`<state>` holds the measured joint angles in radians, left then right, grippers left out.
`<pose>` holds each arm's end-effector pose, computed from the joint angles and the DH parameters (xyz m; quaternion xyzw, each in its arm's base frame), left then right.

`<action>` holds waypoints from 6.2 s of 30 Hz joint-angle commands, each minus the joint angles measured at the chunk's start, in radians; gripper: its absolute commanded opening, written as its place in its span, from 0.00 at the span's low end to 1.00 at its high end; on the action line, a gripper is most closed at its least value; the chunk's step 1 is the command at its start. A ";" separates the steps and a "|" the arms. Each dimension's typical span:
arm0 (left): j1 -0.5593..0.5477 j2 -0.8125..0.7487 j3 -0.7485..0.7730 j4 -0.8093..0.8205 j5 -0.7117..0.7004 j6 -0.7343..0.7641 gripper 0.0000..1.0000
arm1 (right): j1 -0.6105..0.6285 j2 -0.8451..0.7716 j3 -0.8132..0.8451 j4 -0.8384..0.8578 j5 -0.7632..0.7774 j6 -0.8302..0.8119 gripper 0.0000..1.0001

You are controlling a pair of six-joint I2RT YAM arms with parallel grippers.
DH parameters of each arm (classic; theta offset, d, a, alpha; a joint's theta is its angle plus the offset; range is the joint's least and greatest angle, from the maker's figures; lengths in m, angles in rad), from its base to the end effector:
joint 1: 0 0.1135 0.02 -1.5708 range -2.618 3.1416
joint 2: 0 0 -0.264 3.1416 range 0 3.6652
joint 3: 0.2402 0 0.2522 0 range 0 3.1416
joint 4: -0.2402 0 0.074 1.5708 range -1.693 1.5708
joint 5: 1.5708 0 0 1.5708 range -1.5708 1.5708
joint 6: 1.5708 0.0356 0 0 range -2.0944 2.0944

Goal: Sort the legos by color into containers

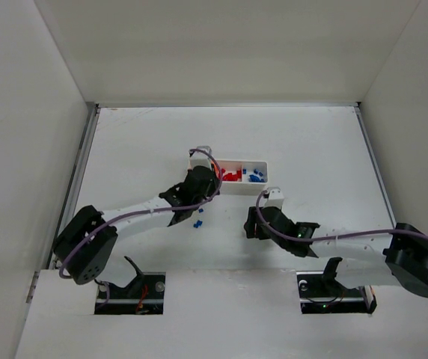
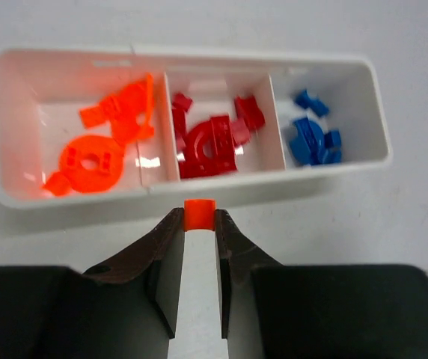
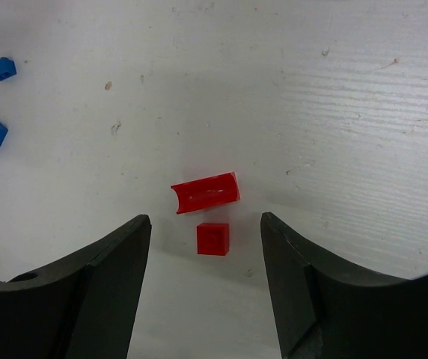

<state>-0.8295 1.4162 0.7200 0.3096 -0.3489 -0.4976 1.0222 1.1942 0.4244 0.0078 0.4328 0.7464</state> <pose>0.2151 -0.2170 0.2228 0.0395 0.8220 -0.2251 0.5217 0.1262 0.1778 0.1582 -0.0397 0.9010 0.1721 0.3963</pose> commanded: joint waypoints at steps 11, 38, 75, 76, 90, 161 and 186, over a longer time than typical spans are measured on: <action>0.204 0.193 0.208 0.014 0.010 -0.030 0.25 | 0.011 0.114 0.094 0.024 0.058 -0.070 0.67; -0.072 -0.296 -0.235 -0.359 -0.188 -0.188 0.44 | 0.022 0.122 0.252 0.014 0.043 -0.166 0.31; -0.185 -0.211 -0.309 -0.280 -0.151 -0.197 0.35 | -0.195 0.449 0.645 0.109 0.001 -0.297 0.59; -0.187 -0.204 -0.309 -0.273 -0.148 -0.193 0.35 | -0.189 0.440 0.630 0.116 0.000 -0.292 0.58; -0.182 -0.141 -0.289 -0.251 -0.117 -0.162 0.26 | -0.155 0.361 0.484 0.156 0.004 -0.228 0.56; -0.010 0.150 0.204 -0.027 0.033 -0.006 0.28 | 0.080 0.044 0.039 -0.049 0.075 0.096 0.50; -0.098 -0.263 -0.217 -0.276 -0.113 -0.058 0.40 | -0.053 0.175 0.365 0.013 0.072 -0.174 0.20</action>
<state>-0.8989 1.1732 0.5163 0.0319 -0.4385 -0.5396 1.0348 1.3563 0.7002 -0.0799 0.5289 0.6788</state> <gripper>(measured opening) 0.396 0.206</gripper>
